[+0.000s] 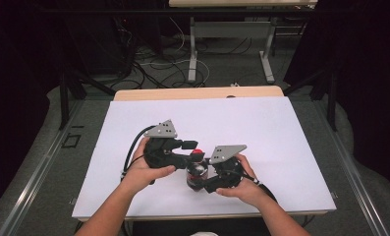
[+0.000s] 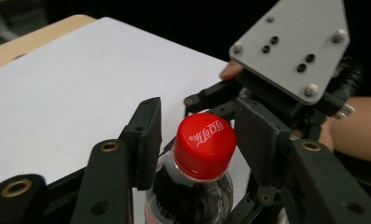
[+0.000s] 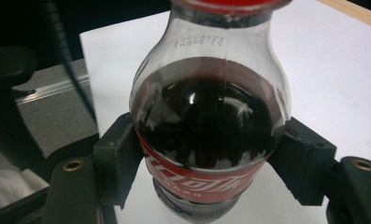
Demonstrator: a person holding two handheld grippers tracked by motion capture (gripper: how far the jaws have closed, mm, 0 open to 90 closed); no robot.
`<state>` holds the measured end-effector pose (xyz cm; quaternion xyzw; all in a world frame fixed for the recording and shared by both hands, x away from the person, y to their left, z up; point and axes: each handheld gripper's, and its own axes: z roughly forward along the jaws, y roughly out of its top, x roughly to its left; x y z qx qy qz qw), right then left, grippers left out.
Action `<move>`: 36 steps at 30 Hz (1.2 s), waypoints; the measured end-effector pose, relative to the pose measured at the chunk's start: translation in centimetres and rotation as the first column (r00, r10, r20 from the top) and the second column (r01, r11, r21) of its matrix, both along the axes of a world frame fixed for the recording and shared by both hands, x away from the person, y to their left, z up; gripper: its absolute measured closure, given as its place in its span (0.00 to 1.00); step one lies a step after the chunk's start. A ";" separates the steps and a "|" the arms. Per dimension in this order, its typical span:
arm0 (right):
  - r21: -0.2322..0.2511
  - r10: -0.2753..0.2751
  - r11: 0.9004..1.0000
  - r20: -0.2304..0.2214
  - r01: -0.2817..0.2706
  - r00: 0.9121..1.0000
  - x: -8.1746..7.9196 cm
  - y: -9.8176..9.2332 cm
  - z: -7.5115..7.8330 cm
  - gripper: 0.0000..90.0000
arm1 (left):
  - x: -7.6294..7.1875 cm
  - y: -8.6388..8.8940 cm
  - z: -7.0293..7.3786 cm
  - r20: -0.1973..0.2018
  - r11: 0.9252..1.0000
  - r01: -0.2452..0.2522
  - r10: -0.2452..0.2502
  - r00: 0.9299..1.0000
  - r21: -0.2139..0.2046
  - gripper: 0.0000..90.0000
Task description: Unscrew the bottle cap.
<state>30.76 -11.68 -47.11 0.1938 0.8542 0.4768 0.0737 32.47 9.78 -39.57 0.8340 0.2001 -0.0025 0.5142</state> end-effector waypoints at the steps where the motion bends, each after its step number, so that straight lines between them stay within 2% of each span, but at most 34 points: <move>1: 0.007 0.010 1.000 0.000 -0.010 1.000 -0.1 0.1 0.0 0.34 | 0.2 0.1 -0.1 -0.018 1.000 0.008 -0.009 1.000 -0.010 0.59; 3: -0.002 0.019 1.000 -0.008 -0.019 1.000 -0.1 0.1 0.0 0.34 | 0.3 0.1 -0.2 -0.035 1.000 0.019 -0.020 0.999 -0.015 0.62; 5: -0.007 0.013 1.000 -0.007 -0.013 1.000 0.0 0.1 0.0 0.34 | 0.1 0.0 -0.3 -0.022 1.000 0.003 -0.003 1.000 -0.013 0.66; 7: -0.006 0.000 1.000 -0.005 -0.001 1.000 0.1 0.1 -0.2 0.34 | -0.2 -0.3 -0.3 -0.008 0.999 -0.042 0.042 0.999 -0.002 0.67; 9: -0.009 -0.025 1.000 0.000 0.025 1.000 0.1 0.2 -0.3 0.34 | -0.8 -0.7 -0.3 -0.009 0.994 -0.110 0.111 0.994 0.014 0.68; 11: -0.018 -0.045 0.999 0.001 0.045 0.999 0.1 0.2 -0.3 0.34 | -1.3 -1.1 -0.1 -0.002 0.982 -0.184 0.184 0.983 0.036 0.68; 13: -0.029 -0.068 0.997 0.010 0.068 0.998 0.0 0.3 -0.3 0.34 | -2.0 -1.8 -0.1 0.013 0.960 -0.276 0.276 0.961 0.046 0.68; 15: -0.040 -0.090 0.995 0.022 0.091 0.996 -0.1 0.4 -0.3 0.34 | -2.5 -2.2 -0.1 0.041 0.944 -0.323 0.321 0.946 0.062 0.68; 16: -0.055 -0.097 0.994 0.043 0.099 0.994 -0.1 0.5 -0.4 0.34 | -2.6 -2.4 -0.1 0.044 0.941 -0.331 0.329 0.943 0.072 0.68; 17: -0.058 -0.107 0.992 0.048 0.109 0.993 -0.1 0.5 -0.4 0.34 | -2.6 -2.4 -0.2 0.044 0.942 -0.330 0.327 0.944 0.066 0.68; 18: -0.059 -0.095 0.993 0.039 0.097 0.995 0.0 0.4 -0.4 0.34 | -2.5 -2.4 -0.1 0.047 0.945 -0.320 0.318 0.947 0.071 0.68; 20: -0.039 -0.090 0.995 0.034 0.091 0.995 0.0 0.3 -0.4 0.34 | -2.4 -2.2 0.0 0.029 0.956 -0.289 0.288 0.957 0.056 0.64; 22: -0.038 -0.076 0.996 0.027 0.077 0.997 0.1 0.2 -0.4 0.34 | -2.2 -1.8 0.1 0.023 0.966 -0.253 0.252 0.967 0.048 0.61; 25: -0.024 -0.067 0.997 0.019 0.068 0.998 0.1 0.2 -0.3 0.34 | -2.1 -1.1 0.5 0.026 0.975 -0.218 0.217 0.976 0.049 0.58; 29: -0.020 -0.038 0.999 0.005 0.038 0.999 0.0 0.1 -0.2 0.34 | -1.9 -0.4 0.6 0.065 0.983 -0.174 0.171 0.983 0.049 0.58; 30: -0.025 -0.030 0.999 -0.004 0.030 1.000 0.0 0.1 -0.1 0.34 | -1.9 -0.4 0.5 0.049 0.984 -0.171 0.169 0.984 0.042 0.58; 32: -0.022 -0.026 0.999 0.008 0.026 1.000 -0.1 0.3 -0.1 0.34 | -1.7 -0.3 0.5 0.052 0.988 -0.148 0.146 0.988 0.050 0.58; 34: -0.024 -0.024 0.999 0.009 0.024 1.000 -0.2 0.5 -0.2 0.34 | -1.5 -0.4 0.3 0.052 0.989 -0.145 0.142 0.988 0.041 0.58; 35: -0.024 -0.022 0.999 0.012 0.022 1.000 -0.2 0.5 -0.2 0.34 | -1.5 -0.6 0.2 0.041 0.989 -0.147 0.146 0.988 0.032 0.58; 36: -0.031 -0.018 0.999 0.007 0.018 1.000 -0.3 0.5 -0.2 0.34 | -1.4 -0.6 0.1 0.050 0.990 -0.138 0.137 0.989 0.030 0.59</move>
